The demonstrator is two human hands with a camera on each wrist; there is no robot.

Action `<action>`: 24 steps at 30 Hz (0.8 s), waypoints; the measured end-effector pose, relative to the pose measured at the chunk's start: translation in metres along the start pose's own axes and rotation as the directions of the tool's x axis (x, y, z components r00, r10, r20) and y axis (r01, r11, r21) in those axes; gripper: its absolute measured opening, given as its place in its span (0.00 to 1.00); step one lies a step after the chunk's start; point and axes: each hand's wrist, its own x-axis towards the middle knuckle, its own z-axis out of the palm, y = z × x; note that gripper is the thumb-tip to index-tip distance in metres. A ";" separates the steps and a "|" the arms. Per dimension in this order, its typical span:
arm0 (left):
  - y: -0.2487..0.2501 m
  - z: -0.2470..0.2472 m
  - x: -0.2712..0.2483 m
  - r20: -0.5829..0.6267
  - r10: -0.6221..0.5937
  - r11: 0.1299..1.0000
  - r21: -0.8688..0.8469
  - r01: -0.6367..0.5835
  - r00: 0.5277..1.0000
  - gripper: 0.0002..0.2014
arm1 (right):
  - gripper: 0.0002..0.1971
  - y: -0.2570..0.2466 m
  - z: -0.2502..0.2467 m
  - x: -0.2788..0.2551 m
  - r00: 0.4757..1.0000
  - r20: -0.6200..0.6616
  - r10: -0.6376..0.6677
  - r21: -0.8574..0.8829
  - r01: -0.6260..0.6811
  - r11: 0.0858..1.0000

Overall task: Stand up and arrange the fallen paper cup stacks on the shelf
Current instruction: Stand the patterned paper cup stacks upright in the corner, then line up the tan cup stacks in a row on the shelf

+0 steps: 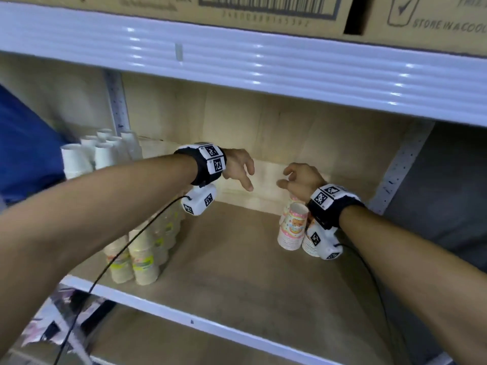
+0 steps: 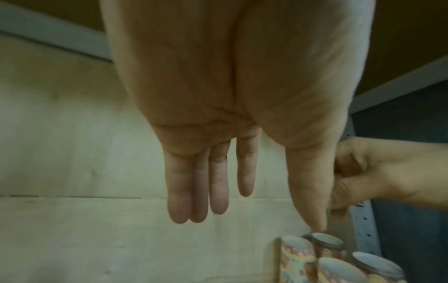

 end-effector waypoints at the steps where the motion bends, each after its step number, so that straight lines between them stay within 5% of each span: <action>1: -0.010 -0.007 -0.010 -0.006 -0.022 1.000 -0.005 0.022 1.000 0.33 | 0.20 -0.015 0.006 0.000 0.999 0.012 -0.032 0.006 0.032 0.999; 7: -0.071 -0.033 -0.073 -0.051 -0.150 0.989 -0.012 0.149 0.987 0.28 | 0.17 -0.107 0.049 -0.012 0.968 0.109 -0.227 0.059 0.222 0.973; 14: -0.137 -0.021 -0.140 -0.063 -0.275 0.962 -0.022 0.274 0.959 0.23 | 0.16 -0.196 0.095 -0.052 0.866 0.237 -0.441 0.165 0.412 0.896; 24: -0.182 0.025 -0.184 -0.088 -0.384 0.919 -0.137 0.371 0.919 0.23 | 0.10 -0.223 0.142 -0.087 0.799 0.330 -0.504 0.146 0.484 0.863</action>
